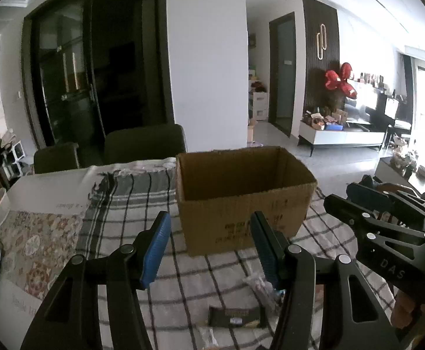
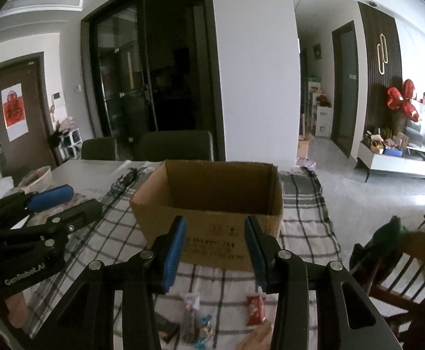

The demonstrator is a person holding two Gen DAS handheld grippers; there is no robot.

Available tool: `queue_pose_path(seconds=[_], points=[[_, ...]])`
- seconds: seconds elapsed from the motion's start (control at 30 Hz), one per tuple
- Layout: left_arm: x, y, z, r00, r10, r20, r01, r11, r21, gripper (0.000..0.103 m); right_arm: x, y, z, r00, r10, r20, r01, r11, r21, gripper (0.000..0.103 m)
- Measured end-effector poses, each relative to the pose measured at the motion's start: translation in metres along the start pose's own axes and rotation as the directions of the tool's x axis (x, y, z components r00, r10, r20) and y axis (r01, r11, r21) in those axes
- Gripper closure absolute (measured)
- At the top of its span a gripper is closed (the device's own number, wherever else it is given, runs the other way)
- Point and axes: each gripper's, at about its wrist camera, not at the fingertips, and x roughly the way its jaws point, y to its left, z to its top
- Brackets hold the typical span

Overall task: Organize snacks
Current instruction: 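Move both tools back down toward the remaining snacks, then grasp the white snack bar packet with the left tool while the right tool grasps the blue-wrapped candy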

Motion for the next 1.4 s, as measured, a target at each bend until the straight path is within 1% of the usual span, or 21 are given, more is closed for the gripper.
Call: queue_pose_path(seconds=[0.2, 0.33, 0.47, 0.6, 0.8, 0.93, 1.13, 1.3, 1.4], points=[[-0.013, 0.000, -0.026, 1.000, 0.015, -0.020, -0.015, 1.000, -0.021, 0.047, -0.007, 0.006, -0.017, 1.000, 0.004, -0.013, -0.005, 1.000, -0.009, 0.061], [-0.019, 0.000, -0.044, 0.999, 0.035, -0.040, -0.035, 0.999, -0.022, 0.047, -0.011, 0.008, -0.034, 1.000, 0.007, -0.029, -0.007, 1.000, -0.007, 0.061], [-0.022, 0.000, -0.059, 0.997, 0.039, -0.064, -0.041, 0.999, -0.023, 0.047, -0.012, 0.012, -0.050, 0.999, 0.007, -0.045, -0.008, 1.000, -0.010, 0.061], [-0.024, 0.000, -0.073, 0.995, 0.055, -0.082, -0.058, 0.998, -0.026, 0.047, -0.010, 0.013, -0.065, 0.997, 0.026, -0.075, -0.026, 1.000, 0.001, 0.061], [-0.021, -0.001, -0.094, 0.993, 0.045, -0.111, -0.050, 0.998, -0.043, 0.047, -0.004, 0.013, -0.087, 0.991, 0.047, -0.125, -0.044, 0.999, 0.032, 0.061], [-0.010, 0.000, -0.109, 0.987, 0.033, -0.158, -0.043, 0.997, -0.062, 0.047, 0.005, 0.012, -0.100, 0.986, 0.046, -0.163, -0.039, 0.998, 0.044, 0.061], [0.011, 0.006, -0.127, 0.972, 0.016, -0.235, -0.040, 0.995, -0.097, 0.048, 0.021, 0.011, -0.120, 0.973, 0.049, -0.226, -0.037, 0.998, 0.056, 0.061], [0.027, 0.009, -0.139, 0.959, 0.002, -0.284, -0.037, 0.992, -0.118, 0.048, 0.032, 0.011, -0.129, 0.966, 0.039, -0.255, -0.025, 0.998, 0.055, 0.061], [0.036, 0.009, -0.145, 0.951, 0.001, -0.310, -0.041, 0.992, -0.120, 0.051, 0.040, 0.009, -0.133, 0.961, 0.044, -0.273, -0.029, 0.998, 0.062, 0.062]])
